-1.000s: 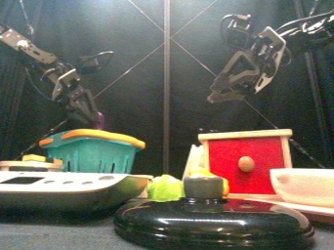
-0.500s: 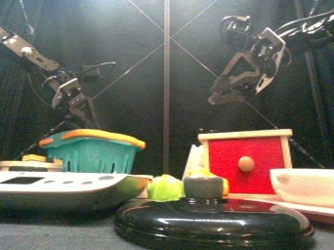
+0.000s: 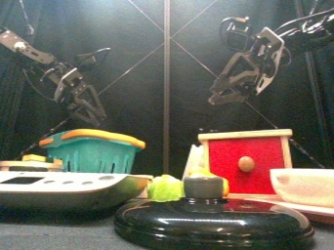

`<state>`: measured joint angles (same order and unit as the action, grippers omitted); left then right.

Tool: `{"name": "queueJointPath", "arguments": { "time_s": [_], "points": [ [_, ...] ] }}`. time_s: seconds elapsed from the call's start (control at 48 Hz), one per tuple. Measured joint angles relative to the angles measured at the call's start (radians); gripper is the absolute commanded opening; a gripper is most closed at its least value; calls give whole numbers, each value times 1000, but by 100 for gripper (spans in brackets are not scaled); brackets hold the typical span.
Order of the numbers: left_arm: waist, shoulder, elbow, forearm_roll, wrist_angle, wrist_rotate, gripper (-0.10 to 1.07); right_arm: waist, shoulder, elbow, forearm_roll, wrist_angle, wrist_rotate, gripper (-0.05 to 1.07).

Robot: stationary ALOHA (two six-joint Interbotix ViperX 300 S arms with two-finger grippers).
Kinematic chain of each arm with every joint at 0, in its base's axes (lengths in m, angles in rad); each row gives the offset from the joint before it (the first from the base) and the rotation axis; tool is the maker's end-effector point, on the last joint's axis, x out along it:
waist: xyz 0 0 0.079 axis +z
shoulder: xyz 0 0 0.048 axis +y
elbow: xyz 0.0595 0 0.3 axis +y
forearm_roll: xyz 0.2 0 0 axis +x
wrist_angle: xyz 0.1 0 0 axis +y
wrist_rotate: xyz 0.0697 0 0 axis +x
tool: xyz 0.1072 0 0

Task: Place eggplant in basket

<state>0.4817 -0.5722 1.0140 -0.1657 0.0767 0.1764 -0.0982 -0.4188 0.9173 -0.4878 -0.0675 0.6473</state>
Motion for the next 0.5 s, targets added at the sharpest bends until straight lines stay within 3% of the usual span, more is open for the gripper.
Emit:
{"name": "queueJointPath", "arguments": {
  "time_s": [0.25, 0.5],
  "points": [
    [-77, -8, 0, -2, -21, 2, 98, -2, 2, -11, 17, 5, 0, 80],
    [-114, -8, 0, -2, -72, 2, 98, 2, 0, -31, 84, 46, 2, 80]
  ]
}}
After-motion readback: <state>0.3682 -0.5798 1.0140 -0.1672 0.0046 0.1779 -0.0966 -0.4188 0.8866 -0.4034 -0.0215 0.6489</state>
